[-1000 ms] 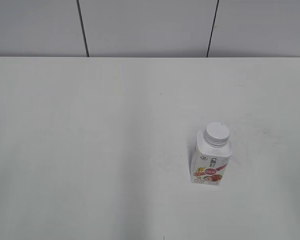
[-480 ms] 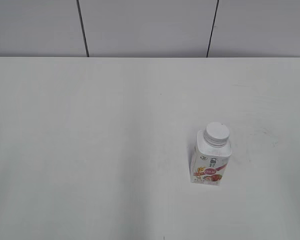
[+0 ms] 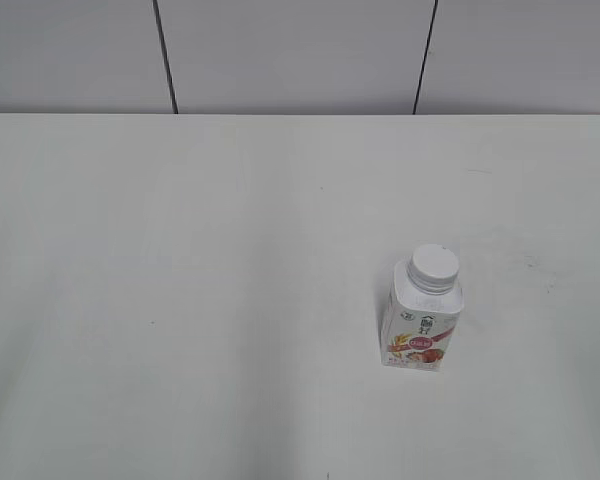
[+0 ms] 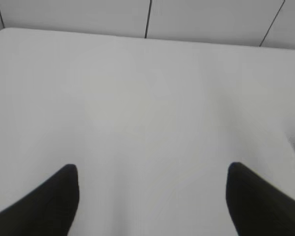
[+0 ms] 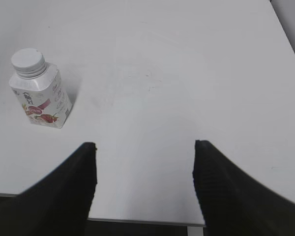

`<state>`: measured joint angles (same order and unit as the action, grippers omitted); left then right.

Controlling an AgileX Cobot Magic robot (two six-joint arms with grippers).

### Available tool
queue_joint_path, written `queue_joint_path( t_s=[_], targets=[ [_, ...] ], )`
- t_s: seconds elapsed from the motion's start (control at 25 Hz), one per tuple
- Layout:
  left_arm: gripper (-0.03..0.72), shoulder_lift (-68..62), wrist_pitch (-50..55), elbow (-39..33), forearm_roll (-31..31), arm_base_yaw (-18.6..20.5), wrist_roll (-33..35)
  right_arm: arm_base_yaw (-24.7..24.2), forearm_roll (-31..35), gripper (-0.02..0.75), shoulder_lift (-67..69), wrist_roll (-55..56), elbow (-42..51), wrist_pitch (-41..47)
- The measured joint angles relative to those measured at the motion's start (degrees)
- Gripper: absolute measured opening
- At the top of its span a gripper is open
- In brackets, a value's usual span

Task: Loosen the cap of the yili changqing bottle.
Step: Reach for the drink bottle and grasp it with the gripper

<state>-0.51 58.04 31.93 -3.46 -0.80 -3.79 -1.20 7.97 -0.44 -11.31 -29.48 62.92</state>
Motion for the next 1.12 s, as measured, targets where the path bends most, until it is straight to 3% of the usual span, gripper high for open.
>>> queue_joint_path(
  t_s=[0.2,0.4,0.6,0.8,0.96,1.04,1.12],
  targets=[
    [0.559,-7.2,-8.3,5.4,-2.7,0.0,7.5,0.0,0.0,0.494,0.0,0.0,0.0,0.0],
    [0.559,-17.4,-21.5,6.1,-2.4,-0.5,11.7,0.0,0.0,0.494,0.0,0.0,0.0,0.0],
    [0.559,-27.4,-42.2,1.9,0.4,-2.9,12.0,0.0,0.0,0.494,0.0,0.0,0.0,0.0],
    [0.559,-40.1,-59.3,-3.5,2.4,-8.2,11.0,0.0,0.0,0.494,0.0,0.0,0.0,0.0],
    [0.559,-53.4,-73.3,-7.5,8.8,-12.4,5.5,0.0,0.0,0.494,0.0,0.0,0.0,0.0],
    [0.559,-59.8,-80.0,-8.7,17.8,-12.7,-2.4,0.0,0.0,0.494,0.0,0.0,0.0,0.0],
    [0.559,-66.4,-87.0,-8.8,30.6,-12.7,-9.7,0.0,0.0,0.494,0.0,0.0,0.0,0.0]
  ],
)
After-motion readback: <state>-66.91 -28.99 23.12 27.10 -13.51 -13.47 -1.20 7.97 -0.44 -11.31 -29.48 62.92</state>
